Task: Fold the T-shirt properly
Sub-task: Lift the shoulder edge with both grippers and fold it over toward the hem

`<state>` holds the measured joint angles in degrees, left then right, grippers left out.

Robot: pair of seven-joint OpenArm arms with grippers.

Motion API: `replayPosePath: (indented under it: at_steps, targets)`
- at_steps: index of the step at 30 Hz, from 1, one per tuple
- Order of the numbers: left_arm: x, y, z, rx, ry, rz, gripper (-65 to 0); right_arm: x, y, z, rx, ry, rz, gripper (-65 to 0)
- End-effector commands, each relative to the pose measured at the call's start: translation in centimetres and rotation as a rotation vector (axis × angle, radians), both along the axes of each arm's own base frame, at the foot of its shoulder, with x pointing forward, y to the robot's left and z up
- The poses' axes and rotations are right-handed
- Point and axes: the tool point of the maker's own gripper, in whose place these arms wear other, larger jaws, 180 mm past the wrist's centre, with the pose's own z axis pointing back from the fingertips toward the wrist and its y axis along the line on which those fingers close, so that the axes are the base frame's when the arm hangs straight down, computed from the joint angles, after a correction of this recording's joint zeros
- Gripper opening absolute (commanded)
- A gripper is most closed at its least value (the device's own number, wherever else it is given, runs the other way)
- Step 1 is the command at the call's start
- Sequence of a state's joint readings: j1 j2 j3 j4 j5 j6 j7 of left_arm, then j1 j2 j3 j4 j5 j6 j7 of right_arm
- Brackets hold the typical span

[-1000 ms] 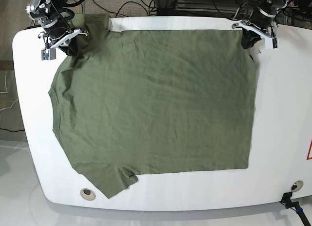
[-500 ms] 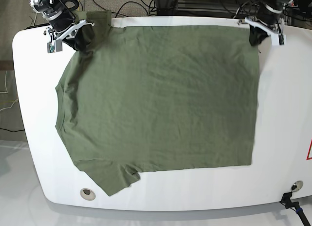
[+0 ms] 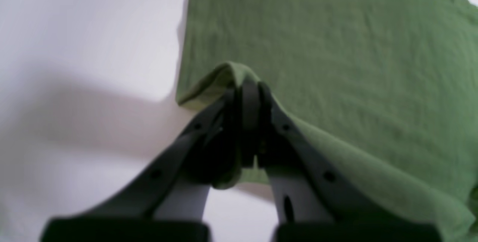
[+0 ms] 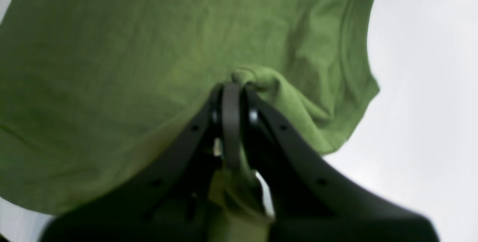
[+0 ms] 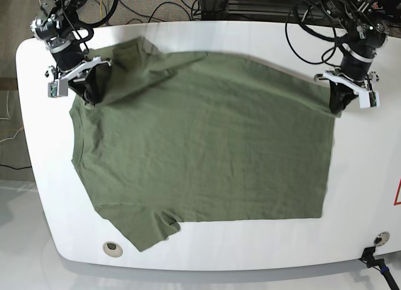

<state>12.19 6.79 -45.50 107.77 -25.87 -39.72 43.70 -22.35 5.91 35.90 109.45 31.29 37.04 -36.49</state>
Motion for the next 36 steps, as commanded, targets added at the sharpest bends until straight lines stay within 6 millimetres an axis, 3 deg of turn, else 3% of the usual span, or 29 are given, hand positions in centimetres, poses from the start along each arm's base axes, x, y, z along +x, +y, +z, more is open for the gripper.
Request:
replayPosePath:
  at_steps: [1,12,17,25,29,34,36]
  targets:
    - [1.3,0.1,2.3,0.009,-0.087,-0.006,-65.0,1.0,-0.7,1.8,-0.026,-0.062,0.008,-65.0]
    - [6.1,2.8,6.4,-0.003,-0.21,0.085,-65.0,5.8,-3.7,1.6,0.002,-0.096,-0.028,-65.0]
    - [7.8,1.8,7.4,-0.007,-0.223,0.059,-65.0,7.6,-4.9,0.9,0.032,-0.089,-0.047,-65.0]
    - [8.9,2.3,3.9,-0.08,-0.142,0.066,-65.0,9.9,-6.6,1.3,0.043,-0.1,-0.063,-65.0]
    - [9.7,2.9,2.5,-0.113,-0.109,0.072,-65.0,11.1,-5.2,1.9,0.044,-0.115,-0.02,-65.0]
    - [10.8,3.6,2.4,-0.126,-0.107,0.073,-65.0,12.4,-5.3,2.6,0.009,-0.13,-0.023,-65.0]
    - [11.4,3.5,2.2,-0.143,-0.104,0.073,-65.0,12.9,-5.1,1.6,0.009,-0.105,-0.03,-65.0]
